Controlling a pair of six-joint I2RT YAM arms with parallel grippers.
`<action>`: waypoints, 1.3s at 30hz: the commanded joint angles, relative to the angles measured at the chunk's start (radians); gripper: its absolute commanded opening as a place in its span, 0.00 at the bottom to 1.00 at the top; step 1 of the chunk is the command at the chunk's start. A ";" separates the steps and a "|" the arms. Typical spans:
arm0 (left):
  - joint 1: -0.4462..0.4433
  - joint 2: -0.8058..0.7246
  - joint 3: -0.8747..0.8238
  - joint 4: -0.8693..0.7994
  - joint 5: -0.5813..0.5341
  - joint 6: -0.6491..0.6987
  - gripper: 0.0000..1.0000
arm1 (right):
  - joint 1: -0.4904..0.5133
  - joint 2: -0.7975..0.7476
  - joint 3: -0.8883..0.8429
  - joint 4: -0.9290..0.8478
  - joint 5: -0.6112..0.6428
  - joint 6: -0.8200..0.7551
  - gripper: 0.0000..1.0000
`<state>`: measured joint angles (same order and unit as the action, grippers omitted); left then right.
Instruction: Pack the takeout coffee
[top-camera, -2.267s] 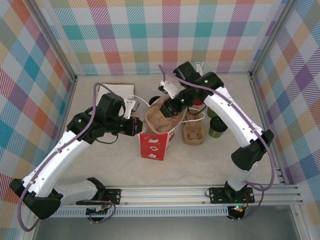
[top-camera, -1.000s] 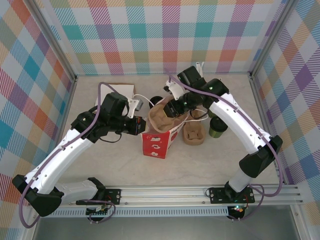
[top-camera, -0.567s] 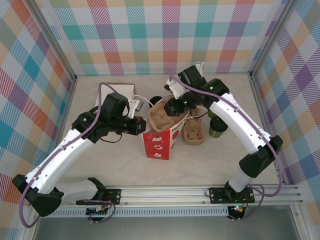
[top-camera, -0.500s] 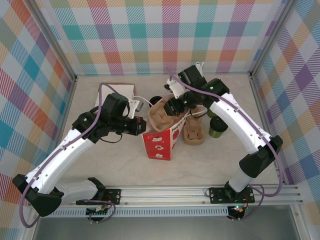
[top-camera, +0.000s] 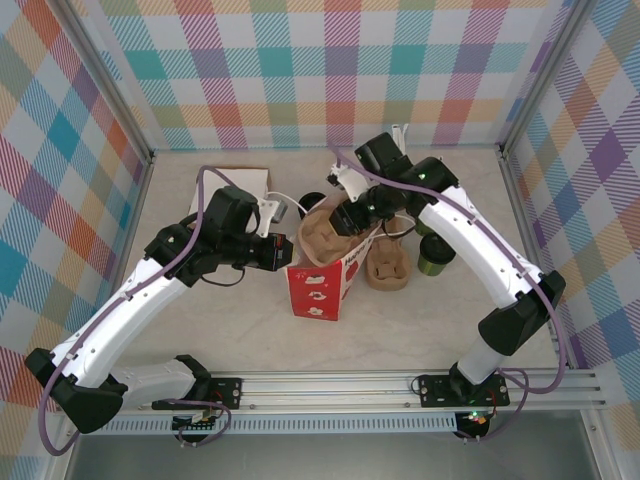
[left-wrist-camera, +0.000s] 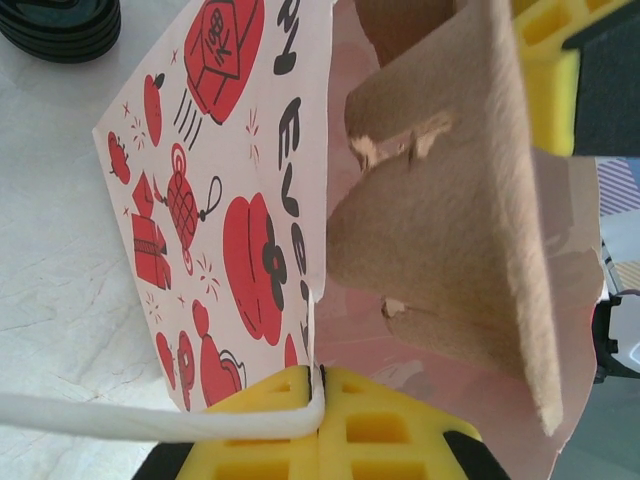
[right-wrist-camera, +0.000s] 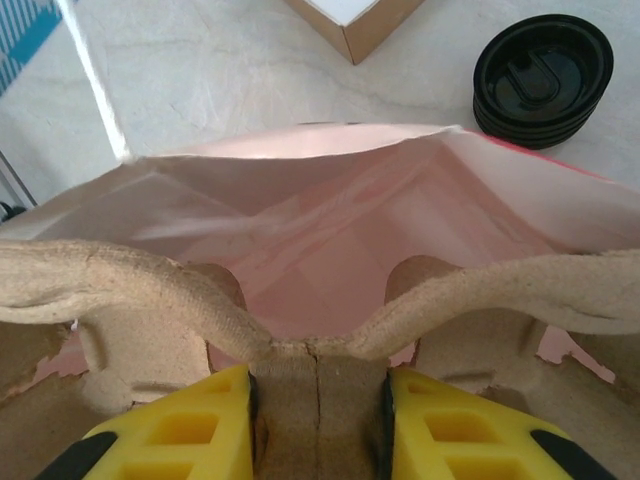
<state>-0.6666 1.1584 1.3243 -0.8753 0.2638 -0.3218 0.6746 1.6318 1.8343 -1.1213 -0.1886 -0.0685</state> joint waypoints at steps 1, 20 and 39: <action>-0.009 -0.022 0.022 0.025 -0.022 -0.003 0.00 | 0.036 0.012 -0.008 -0.097 0.110 -0.125 0.32; -0.010 -0.008 0.004 0.082 -0.033 -0.078 0.04 | 0.123 0.101 -0.025 -0.132 0.240 -0.227 0.32; -0.010 -0.010 -0.039 0.136 -0.058 -0.117 0.05 | 0.141 0.223 0.066 -0.178 0.176 -0.258 0.37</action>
<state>-0.6731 1.1625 1.2800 -0.8085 0.2192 -0.4347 0.8116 1.8393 1.8622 -1.2503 0.0105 -0.3088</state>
